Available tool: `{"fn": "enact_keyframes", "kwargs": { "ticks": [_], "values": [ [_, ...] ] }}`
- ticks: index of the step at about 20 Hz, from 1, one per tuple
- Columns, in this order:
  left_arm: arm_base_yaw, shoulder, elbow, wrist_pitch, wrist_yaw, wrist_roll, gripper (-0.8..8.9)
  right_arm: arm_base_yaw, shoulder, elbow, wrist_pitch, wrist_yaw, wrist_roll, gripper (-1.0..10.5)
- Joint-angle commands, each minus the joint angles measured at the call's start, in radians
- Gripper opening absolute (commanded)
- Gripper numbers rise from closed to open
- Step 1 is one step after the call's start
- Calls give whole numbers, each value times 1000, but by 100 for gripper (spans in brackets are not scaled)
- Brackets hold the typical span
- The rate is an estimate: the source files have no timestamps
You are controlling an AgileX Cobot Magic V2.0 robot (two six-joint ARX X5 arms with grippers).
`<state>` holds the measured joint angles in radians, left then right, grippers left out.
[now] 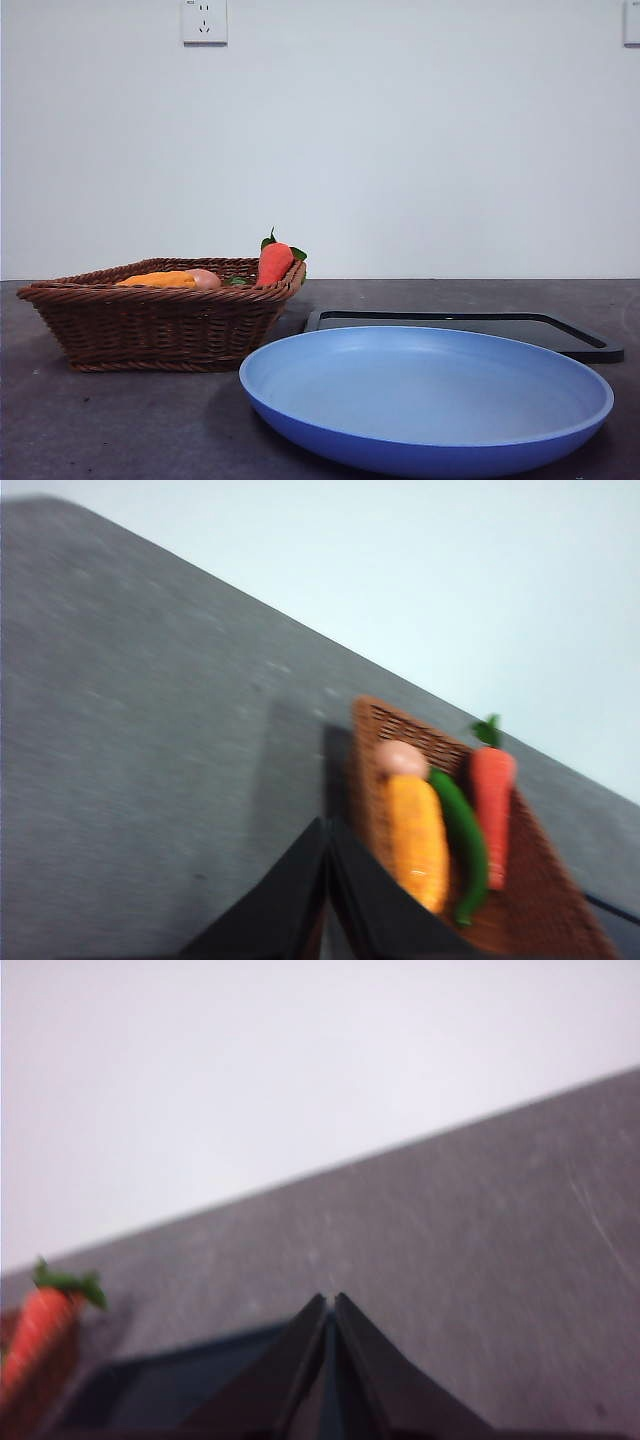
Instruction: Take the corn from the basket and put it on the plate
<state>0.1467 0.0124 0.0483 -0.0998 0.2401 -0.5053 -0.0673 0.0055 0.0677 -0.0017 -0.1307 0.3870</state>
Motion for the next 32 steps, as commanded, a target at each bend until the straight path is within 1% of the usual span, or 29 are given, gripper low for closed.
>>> {"fn": "enact_keyframes", "kwargs": {
  "ticks": [1,4,6,12,16,18,23,25,29,32],
  "values": [
    [4,3,63,-6,32,-50,7,0,5,60,12,0,32,2],
    [4,27,127,-42,51,-53,7,0,39,128,-37,-5,28,2],
    [4,56,172,-67,68,-43,7,0,69,179,-82,-16,12,2],
    [4,203,341,-179,176,73,7,0,212,351,-211,-76,-87,2],
    [3,329,460,-291,277,167,7,0,336,464,-323,-145,-161,2],
    [3,388,513,-352,321,217,7,0,397,513,-383,-195,-197,2],
    [-6,511,628,-505,401,340,7,0,539,626,-555,-356,-323,2],
    [-21,548,665,-565,418,372,7,1,585,664,-624,-396,-368,2],
    [-71,603,716,-677,425,441,7,23,661,734,-734,-412,-398,2],
    [-114,629,734,-743,425,477,7,50,697,771,-792,-412,-417,2]
  ]
}}
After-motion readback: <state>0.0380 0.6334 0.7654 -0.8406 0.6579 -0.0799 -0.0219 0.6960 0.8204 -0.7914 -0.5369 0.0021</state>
